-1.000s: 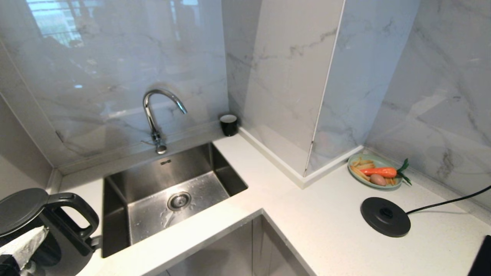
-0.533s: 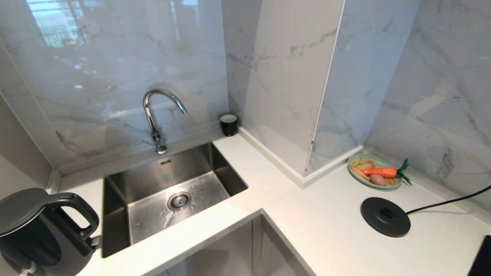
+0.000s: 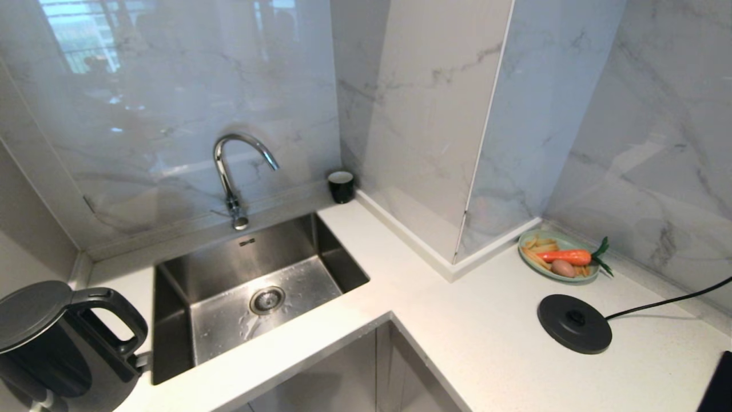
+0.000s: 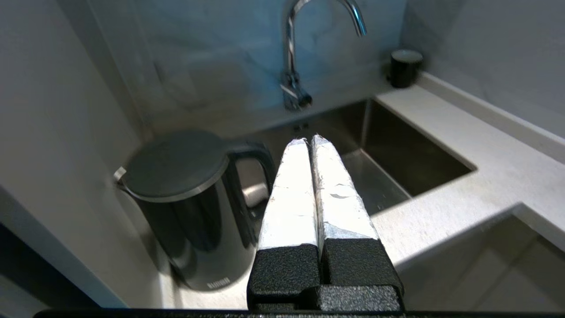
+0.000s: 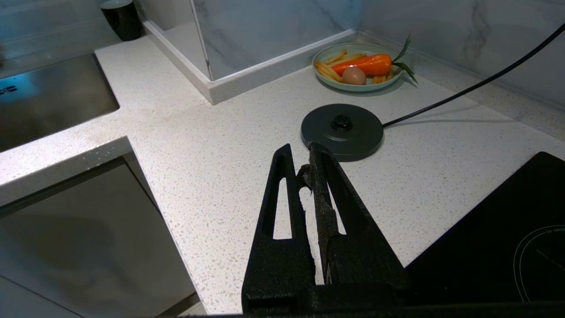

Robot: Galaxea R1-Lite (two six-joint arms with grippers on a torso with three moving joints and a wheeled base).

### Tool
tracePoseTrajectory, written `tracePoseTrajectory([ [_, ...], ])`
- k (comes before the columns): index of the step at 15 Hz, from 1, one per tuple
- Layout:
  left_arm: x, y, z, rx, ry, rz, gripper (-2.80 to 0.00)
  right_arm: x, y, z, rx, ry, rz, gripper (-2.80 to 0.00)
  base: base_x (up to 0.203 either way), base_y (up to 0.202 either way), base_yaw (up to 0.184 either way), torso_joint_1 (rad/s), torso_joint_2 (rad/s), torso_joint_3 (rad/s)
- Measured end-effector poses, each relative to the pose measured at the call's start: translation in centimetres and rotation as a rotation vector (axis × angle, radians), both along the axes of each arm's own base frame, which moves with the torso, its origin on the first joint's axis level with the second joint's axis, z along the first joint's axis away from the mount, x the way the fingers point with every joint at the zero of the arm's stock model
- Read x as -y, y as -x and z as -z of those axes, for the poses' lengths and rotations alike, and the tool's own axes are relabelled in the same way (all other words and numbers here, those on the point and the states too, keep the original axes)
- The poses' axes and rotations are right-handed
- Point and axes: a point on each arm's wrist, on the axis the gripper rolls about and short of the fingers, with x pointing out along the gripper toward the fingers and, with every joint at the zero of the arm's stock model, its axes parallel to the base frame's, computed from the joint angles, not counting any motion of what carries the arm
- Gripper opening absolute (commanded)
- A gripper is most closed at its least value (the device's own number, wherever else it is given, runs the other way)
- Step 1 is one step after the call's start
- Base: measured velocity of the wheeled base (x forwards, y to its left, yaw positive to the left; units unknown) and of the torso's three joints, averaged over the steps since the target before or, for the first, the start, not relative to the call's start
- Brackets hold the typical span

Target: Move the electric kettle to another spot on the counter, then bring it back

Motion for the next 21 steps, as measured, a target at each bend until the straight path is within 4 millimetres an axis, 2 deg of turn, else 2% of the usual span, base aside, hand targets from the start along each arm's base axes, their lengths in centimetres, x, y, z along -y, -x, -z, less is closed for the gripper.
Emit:
tracePoseTrajectory([
  [2,0.0,0.6,-1.3,0.026,-0.053,-0.068,-2.80,0.0,0.0,0.0,0.000,-0.001,0.000,-2.80,0.000,0.000,0.000,0.000,0.00,0.000],
  [8,-0.1,0.8,-0.5,-0.034,-0.147,-0.305,-2.80,0.0,0.0,0.0,0.000,-0.002,0.000,-2.80,0.000,0.000,0.000,0.000,0.00,0.000],
  [11,-0.2,1.1,-0.6,-0.045,-0.141,-0.443,-2.80,0.0,0.0,0.0,0.000,0.000,0.000,-2.80,0.000,0.000,0.000,0.000,0.00,0.000],
  [13,-0.2,1.6,-1.4,-0.022,-0.151,-0.505,-2.80,0.0,0.0,0.0,0.000,0.002,0.000,-2.80,0.000,0.000,0.000,0.000,0.00,0.000],
  [15,0.1,1.9,-1.1,-0.021,-0.165,-0.543,-2.80,0.0,0.0,0.0,0.000,0.003,0.000,-2.80,0.000,0.000,0.000,0.000,0.00,0.000],
  [18,0.4,2.0,1.7,-0.007,-0.190,-0.439,-2.80,0.0,0.0,0.0,0.000,0.006,-0.001,-2.80,0.000,0.000,0.000,0.000,0.00,0.000],
  [21,0.8,1.5,6.7,-0.022,-0.188,-0.191,-2.80,0.0,0.0,0.0,0.000,0.005,-0.001,-2.80,0.000,0.000,0.000,0.000,0.00,0.000],
])
